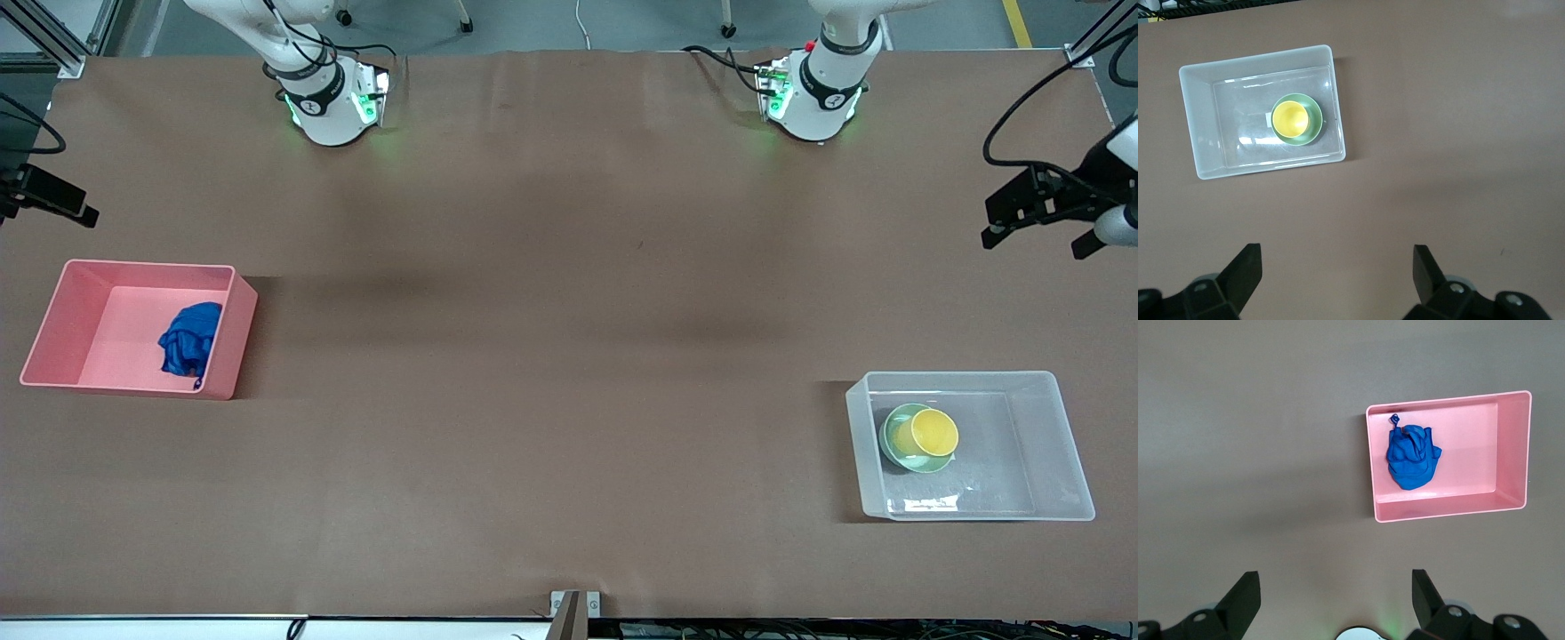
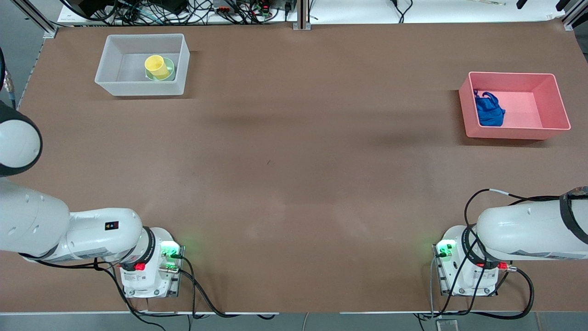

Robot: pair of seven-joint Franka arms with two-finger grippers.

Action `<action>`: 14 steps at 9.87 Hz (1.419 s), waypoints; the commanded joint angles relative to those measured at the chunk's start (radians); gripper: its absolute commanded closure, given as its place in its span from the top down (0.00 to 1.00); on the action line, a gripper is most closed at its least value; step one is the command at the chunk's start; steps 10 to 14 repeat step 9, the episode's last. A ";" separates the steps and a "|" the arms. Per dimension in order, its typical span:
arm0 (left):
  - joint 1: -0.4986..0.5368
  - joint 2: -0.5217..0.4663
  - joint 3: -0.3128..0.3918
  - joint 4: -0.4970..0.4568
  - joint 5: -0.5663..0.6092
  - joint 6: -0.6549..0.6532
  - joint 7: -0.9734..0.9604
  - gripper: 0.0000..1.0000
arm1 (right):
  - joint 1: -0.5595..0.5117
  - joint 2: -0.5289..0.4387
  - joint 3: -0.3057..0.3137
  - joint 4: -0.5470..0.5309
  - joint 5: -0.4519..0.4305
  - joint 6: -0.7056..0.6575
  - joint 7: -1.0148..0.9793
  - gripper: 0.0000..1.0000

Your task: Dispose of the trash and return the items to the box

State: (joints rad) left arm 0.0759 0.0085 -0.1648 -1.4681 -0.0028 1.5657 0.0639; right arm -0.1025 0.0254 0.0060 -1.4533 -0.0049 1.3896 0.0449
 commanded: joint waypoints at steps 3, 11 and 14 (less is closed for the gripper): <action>-0.171 -0.085 0.169 -0.143 -0.020 0.007 -0.018 1.00 | -0.014 -0.005 0.009 -0.009 0.008 -0.001 -0.014 1.00; -0.169 -0.045 0.179 -0.130 -0.020 0.001 -0.013 1.00 | -0.014 -0.005 0.011 -0.009 0.008 -0.001 -0.013 1.00; -0.169 -0.045 0.179 -0.130 -0.020 0.001 -0.013 1.00 | -0.014 -0.005 0.011 -0.009 0.008 -0.001 -0.013 1.00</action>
